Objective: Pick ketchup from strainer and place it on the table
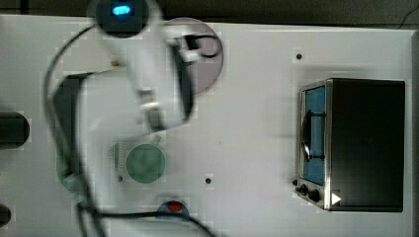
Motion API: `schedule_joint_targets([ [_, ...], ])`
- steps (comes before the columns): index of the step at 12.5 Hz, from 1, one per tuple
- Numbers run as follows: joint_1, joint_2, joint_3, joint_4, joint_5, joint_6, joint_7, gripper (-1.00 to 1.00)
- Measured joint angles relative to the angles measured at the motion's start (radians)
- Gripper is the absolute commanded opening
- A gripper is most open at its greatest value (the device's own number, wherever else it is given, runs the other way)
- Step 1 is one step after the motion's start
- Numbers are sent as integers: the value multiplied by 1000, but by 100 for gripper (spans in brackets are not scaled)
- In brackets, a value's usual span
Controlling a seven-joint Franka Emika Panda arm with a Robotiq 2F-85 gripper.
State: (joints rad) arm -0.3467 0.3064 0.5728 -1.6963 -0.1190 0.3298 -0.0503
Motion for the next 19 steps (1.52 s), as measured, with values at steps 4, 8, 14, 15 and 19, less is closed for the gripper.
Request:
schedule_joint_targets([
  [4, -49, 16, -140, -10, -11, -12, -151, 19],
  [8, -74, 19, -200, -83, -27, -5, -197, 19],
  [14, -53, 17, -189, -304, -47, 206, -208, 19],
  [15, -47, 19, -194, -353, -47, 243, -208, 19],
  [19, -29, 103, -220, -446, -64, 372, -212, 19],
])
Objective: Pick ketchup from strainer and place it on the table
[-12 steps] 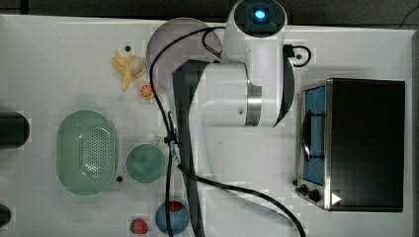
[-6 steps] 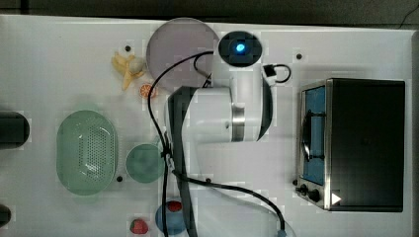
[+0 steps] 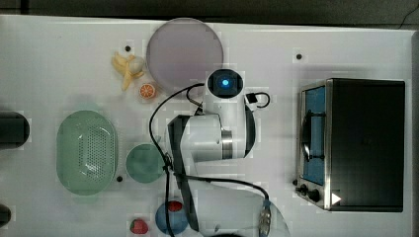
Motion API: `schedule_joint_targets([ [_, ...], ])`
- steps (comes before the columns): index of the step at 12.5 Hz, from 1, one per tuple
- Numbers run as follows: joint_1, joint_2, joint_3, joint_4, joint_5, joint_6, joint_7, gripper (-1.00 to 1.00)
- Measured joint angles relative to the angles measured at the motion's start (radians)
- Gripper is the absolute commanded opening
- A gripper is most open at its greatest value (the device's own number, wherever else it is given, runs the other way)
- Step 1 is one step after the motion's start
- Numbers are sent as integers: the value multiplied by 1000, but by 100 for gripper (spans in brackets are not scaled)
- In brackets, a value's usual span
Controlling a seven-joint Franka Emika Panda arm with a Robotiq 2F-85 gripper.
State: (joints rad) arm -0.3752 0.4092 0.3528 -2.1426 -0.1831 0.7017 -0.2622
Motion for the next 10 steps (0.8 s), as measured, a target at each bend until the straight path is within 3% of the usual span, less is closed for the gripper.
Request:
schedule_joint_targets([
  [1, -1, 27, -3, -14, -1, 48, -3, 26],
  [4, 6, 76, -36, -35, -5, 128, -4, 90],
  [5, 4, 77, -42, -45, -11, 139, -4, 100],
  [10, -1, -30, -40, -27, -3, 55, -5, 100],
])
